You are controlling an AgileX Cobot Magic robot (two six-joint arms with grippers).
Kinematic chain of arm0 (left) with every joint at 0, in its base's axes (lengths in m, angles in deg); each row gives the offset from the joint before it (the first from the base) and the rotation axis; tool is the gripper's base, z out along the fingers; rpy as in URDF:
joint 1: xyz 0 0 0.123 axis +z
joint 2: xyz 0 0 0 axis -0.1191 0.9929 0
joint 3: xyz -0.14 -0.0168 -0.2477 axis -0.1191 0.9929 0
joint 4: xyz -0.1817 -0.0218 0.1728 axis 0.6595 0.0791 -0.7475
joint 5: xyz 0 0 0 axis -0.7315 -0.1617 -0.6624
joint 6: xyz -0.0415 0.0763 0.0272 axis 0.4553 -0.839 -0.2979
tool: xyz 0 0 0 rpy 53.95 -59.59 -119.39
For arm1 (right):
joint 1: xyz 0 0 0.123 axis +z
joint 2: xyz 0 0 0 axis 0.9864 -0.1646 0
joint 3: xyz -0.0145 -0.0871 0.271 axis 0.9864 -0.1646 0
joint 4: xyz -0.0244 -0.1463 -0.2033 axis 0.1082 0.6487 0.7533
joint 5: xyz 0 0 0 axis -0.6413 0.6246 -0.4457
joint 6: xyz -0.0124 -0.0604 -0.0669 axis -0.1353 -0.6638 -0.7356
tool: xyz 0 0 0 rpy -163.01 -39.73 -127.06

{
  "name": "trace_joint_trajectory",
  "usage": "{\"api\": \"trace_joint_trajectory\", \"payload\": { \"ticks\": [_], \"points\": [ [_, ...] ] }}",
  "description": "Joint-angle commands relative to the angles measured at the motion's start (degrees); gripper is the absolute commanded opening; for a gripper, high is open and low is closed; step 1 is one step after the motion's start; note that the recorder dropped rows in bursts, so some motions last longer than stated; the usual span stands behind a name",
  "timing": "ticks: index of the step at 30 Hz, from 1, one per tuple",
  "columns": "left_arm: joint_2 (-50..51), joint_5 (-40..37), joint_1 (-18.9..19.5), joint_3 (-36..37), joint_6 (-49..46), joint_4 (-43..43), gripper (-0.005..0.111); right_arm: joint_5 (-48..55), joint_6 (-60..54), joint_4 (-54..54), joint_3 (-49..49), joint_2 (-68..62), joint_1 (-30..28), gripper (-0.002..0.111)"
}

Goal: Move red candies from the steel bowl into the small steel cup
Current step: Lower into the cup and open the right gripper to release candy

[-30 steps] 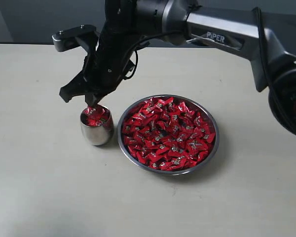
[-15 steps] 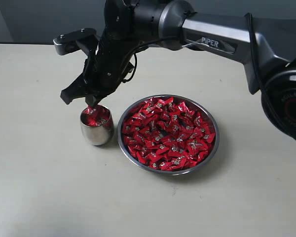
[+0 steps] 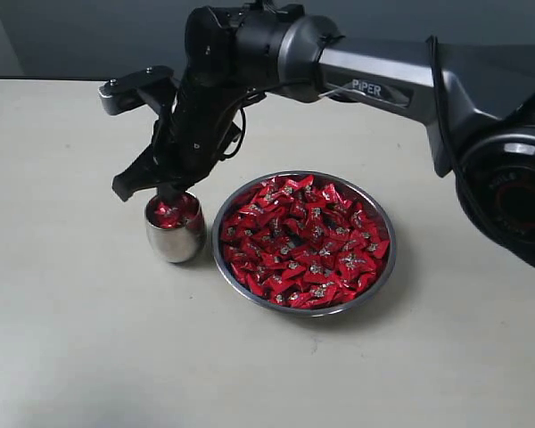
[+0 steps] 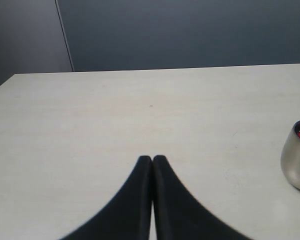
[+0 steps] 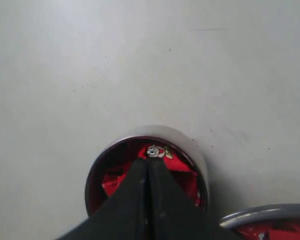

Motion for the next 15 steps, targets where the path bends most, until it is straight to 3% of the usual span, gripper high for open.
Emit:
{"api": "trace_joint_trajectory", "payload": {
  "ticks": [1,15],
  "points": [
    [-0.3,0.1,-0.1,0.2,0.1,-0.1,0.0,-0.4,-0.2,1.0,0.2,0.0,0.3,-0.001],
    [-0.3,0.1,-0.1,0.2,0.1,-0.1,0.0,0.9,-0.2,1.8,0.2,0.0,0.3,0.003]
  ]
}}
